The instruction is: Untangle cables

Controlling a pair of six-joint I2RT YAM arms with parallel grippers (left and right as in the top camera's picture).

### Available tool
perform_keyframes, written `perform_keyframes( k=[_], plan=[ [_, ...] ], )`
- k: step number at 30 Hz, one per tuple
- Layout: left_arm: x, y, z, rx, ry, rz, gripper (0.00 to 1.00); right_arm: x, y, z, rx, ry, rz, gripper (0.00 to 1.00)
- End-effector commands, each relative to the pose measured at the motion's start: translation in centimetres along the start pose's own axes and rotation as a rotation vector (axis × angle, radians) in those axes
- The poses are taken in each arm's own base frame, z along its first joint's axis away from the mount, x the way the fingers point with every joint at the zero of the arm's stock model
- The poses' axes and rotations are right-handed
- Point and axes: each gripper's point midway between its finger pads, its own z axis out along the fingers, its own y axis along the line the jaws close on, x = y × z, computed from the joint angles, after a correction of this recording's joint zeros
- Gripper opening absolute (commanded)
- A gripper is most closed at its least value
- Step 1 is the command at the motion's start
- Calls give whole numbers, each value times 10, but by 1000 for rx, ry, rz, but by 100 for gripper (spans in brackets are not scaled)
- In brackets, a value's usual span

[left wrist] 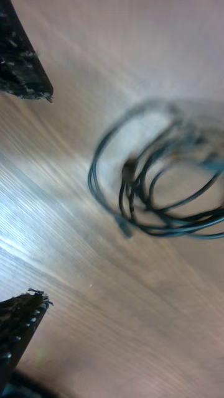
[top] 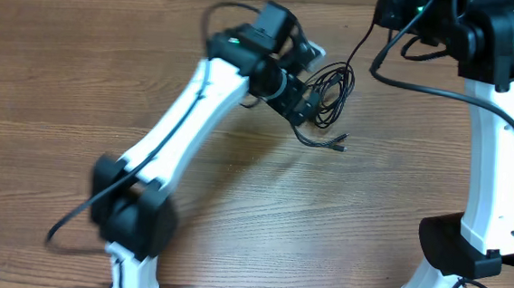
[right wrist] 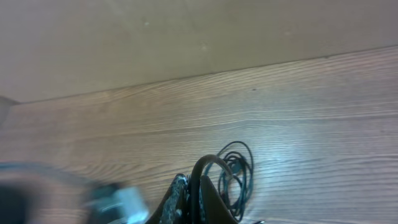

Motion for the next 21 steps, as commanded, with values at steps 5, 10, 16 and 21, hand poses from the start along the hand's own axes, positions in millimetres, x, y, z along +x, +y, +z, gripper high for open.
perform_keyframes(
  k=[5,10,16,21],
  plan=[
    [43,-21,33,-76,17,-70,100,-13,-3,-25,-5,-67,8,4],
    [22,-32,56,-7,-123,-76,99,-13,-3,-25,-5,-68,6,5],
    [-2,-40,72,-38,-243,-8,100,-11,2,-25,-37,-55,4,4],
    [-10,-33,96,-62,-295,5,100,-8,10,-25,-79,-41,-23,4]
  ],
)
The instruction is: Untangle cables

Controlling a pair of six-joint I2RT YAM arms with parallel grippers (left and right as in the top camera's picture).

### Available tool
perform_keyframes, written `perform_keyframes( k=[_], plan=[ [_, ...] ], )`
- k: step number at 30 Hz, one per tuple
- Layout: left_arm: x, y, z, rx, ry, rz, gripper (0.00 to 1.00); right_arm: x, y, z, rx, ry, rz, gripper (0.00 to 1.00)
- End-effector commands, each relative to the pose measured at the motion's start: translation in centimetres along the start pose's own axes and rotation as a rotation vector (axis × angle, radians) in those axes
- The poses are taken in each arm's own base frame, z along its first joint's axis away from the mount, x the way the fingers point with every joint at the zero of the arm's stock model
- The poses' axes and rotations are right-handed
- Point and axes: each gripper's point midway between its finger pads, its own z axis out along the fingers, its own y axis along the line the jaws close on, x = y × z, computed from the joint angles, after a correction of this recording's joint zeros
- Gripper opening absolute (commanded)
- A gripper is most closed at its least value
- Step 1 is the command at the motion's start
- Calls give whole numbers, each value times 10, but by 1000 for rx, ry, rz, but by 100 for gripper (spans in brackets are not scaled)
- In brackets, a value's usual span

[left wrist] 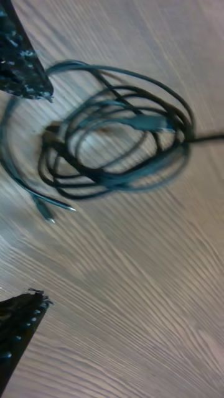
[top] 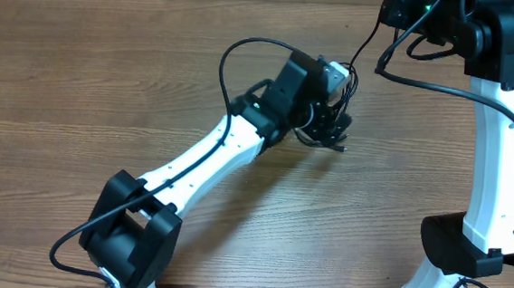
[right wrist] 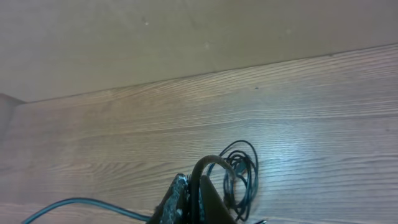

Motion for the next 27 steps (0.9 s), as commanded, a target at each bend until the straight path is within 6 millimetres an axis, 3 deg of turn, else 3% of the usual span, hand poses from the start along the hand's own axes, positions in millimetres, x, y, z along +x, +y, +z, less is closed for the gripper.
perform_keyframes(
  k=[1,7,14,15,16,18,20,21,27],
  plan=[
    [22,10,27,-33,32,-25,99,-7,11,-25,-54,-49,-31,4],
    [40,21,70,-26,29,-26,100,-5,10,-24,-50,-40,-30,4],
    [27,24,74,-26,-35,44,98,-7,10,-25,-52,-47,-32,4],
    [26,24,74,-25,-41,53,92,-8,11,-25,-53,-51,-32,4],
    [25,24,74,-26,-44,64,78,-9,11,-25,-55,-55,-33,4],
    [24,24,74,-26,-49,84,39,-11,12,-25,-58,-64,-36,4],
    [22,24,74,-28,-55,96,18,-12,12,-25,-59,-68,-53,4],
    [22,25,74,-32,-56,96,14,-12,12,-25,-59,-68,-53,4],
    [17,27,73,-42,-76,98,9,-13,12,-25,-54,-74,-55,4]
  ],
)
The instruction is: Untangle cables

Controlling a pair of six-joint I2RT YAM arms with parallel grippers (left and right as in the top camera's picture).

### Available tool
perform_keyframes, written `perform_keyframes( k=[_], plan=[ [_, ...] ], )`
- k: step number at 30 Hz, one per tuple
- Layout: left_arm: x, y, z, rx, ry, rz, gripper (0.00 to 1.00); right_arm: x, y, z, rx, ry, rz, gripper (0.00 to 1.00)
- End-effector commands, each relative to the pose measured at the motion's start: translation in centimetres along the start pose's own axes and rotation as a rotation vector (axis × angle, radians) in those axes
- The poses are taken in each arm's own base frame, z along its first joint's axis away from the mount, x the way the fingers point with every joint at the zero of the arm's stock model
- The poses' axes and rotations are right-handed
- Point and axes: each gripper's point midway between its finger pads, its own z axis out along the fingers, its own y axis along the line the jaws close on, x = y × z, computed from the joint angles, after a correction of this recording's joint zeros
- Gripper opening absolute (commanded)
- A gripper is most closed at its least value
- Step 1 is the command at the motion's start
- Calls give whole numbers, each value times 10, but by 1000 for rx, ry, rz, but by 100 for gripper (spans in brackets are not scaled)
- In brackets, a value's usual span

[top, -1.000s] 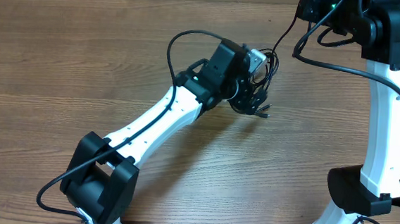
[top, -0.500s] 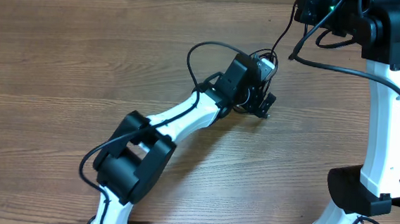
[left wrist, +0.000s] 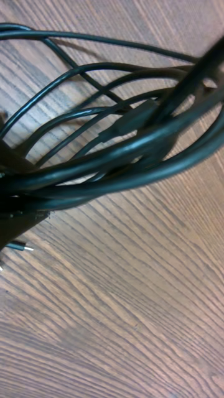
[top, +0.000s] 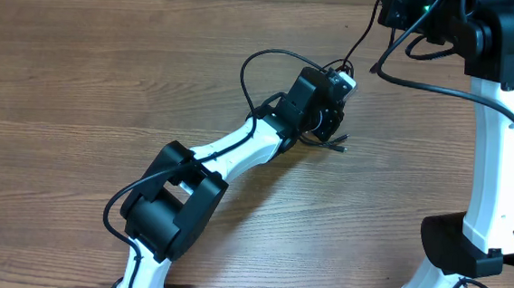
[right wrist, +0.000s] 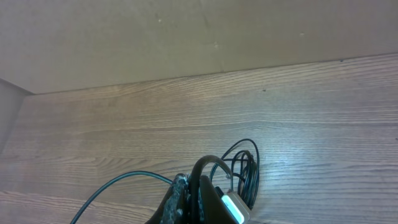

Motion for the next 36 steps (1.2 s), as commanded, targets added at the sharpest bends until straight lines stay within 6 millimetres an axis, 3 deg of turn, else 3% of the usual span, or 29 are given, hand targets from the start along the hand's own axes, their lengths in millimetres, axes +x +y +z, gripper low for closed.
perform_keyframes(
  k=[1,8,11,16,26,31,36],
  plan=[
    [-9,5,-3,-18,-29,24,9,-14,5,-25,-12,-78,-23,4],
    [-29,3,-16,-18,-77,25,7,-19,-12,-26,87,-110,-18,4],
    [-43,5,-28,-24,-108,5,4,-20,-13,-26,91,-112,-18,15],
    [-69,16,-58,-45,-164,-45,4,-20,-13,-26,91,-112,-18,100],
    [-106,27,-112,-42,-254,-130,4,-33,-18,-28,128,-172,-12,100],
    [-126,29,-149,-20,-307,-171,4,-44,-24,-30,166,-223,-7,100],
    [-146,36,-188,4,-380,-226,4,-56,-21,-19,154,-258,-6,100]
  ],
)
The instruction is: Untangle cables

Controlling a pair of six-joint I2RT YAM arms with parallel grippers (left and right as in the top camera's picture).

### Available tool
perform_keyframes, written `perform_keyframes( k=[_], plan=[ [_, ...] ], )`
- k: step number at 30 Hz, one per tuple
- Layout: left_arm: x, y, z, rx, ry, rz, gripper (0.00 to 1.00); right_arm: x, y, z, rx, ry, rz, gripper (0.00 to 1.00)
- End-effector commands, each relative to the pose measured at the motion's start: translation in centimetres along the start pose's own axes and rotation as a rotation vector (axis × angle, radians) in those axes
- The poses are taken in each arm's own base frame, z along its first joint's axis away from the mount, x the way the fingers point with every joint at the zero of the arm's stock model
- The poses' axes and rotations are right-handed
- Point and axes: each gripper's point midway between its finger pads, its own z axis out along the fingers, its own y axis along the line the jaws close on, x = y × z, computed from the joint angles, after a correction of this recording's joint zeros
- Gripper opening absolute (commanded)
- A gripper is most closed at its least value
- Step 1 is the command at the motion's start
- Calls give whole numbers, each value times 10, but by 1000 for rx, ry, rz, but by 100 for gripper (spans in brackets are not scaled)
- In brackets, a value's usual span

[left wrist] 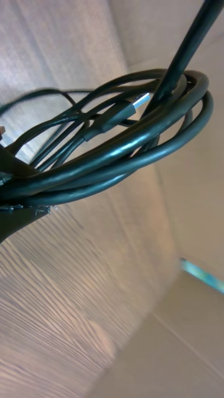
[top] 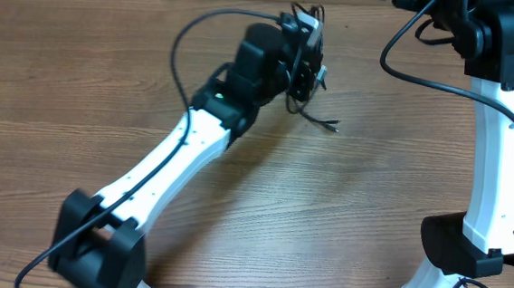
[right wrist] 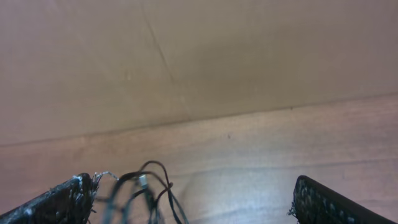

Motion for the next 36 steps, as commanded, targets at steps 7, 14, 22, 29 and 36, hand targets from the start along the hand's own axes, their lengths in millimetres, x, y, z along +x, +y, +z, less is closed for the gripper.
perform_keyframes(
  k=[7,14,22,29,36],
  plan=[
    [-33,10,-39,10,-59,-82,4,-6,9,15,-40,-15,37,100],
    [-21,33,-34,-97,-29,-101,4,3,23,24,-118,31,35,100],
    [73,61,-8,-182,275,-185,4,19,31,21,-173,102,31,100],
    [154,75,-2,-231,535,-255,4,23,30,21,-167,122,31,100],
    [172,77,-35,-284,706,-315,4,23,30,21,-167,121,31,100]
  ],
)
